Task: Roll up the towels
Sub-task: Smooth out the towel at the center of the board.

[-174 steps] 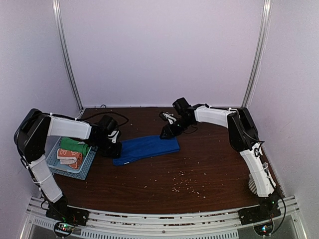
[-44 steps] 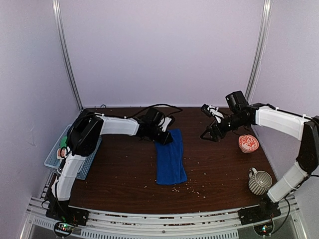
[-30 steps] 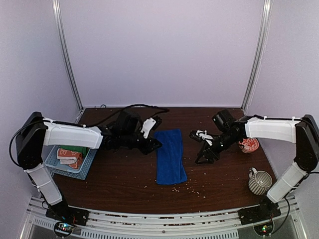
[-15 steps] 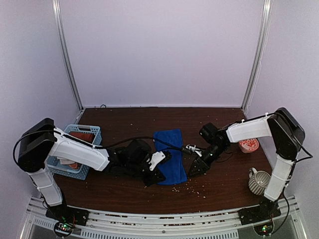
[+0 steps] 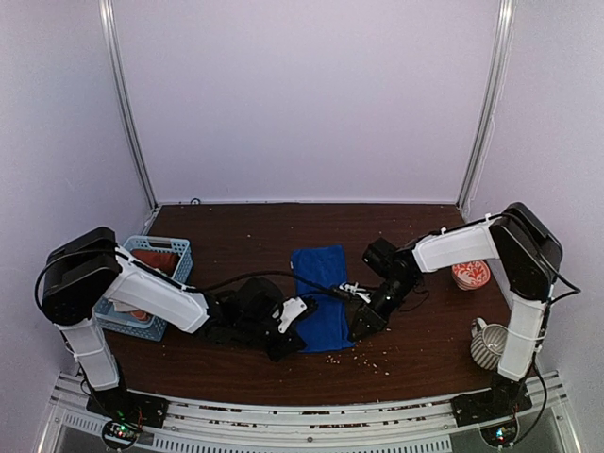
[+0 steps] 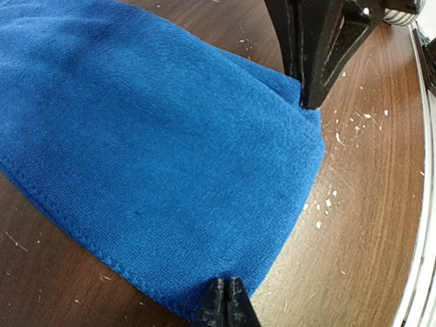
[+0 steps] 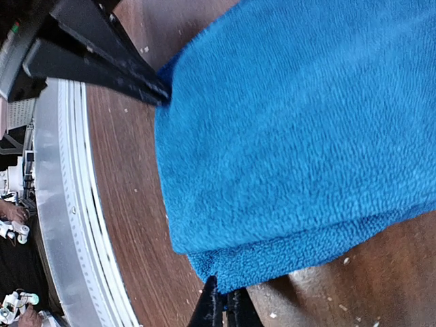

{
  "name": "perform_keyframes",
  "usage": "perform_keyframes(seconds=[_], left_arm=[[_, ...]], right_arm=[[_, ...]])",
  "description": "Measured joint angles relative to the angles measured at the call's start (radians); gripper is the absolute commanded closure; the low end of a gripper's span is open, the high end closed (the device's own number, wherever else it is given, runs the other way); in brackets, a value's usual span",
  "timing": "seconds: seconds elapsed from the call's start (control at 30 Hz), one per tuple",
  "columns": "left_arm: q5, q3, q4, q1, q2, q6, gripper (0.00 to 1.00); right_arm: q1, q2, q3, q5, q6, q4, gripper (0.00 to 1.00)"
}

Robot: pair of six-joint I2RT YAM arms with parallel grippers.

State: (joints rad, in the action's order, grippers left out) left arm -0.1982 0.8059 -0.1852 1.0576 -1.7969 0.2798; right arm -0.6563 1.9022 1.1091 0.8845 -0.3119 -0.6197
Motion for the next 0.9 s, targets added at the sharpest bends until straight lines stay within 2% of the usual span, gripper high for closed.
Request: perform_keyframes(seconds=[0.2, 0.43, 0.53, 0.63, 0.73, 0.9], left_arm=[[0.001, -0.036, -0.043, 0.000, 0.008, 0.000, 1.00], [-0.004, -0.052, -0.069, 0.000, 0.011, 0.000, 1.00], [-0.017, -0.058, -0.078, 0.000, 0.011, 0.000, 0.99], [-0.050, -0.062, -0.075, 0.000, 0.019, -0.001, 0.94], [-0.074, -0.063, -0.047, 0.000, 0.058, -0.010, 0.87], [-0.051, -0.006, 0.008, -0.006, 0.136, -0.027, 0.86]], right_arm=[[0.008, -0.038, -0.081, -0.023, -0.010, -0.010, 1.00], [0.033, -0.049, -0.103, -0.037, -0.010, -0.017, 1.00], [0.047, -0.049, -0.103, -0.040, 0.001, -0.018, 0.92], [0.052, -0.049, -0.097, -0.048, -0.015, -0.044, 0.83], [0.056, -0.049, -0.079, -0.052, -0.036, -0.095, 0.67], [0.069, -0.068, -0.044, -0.068, -0.040, -0.132, 0.64]])
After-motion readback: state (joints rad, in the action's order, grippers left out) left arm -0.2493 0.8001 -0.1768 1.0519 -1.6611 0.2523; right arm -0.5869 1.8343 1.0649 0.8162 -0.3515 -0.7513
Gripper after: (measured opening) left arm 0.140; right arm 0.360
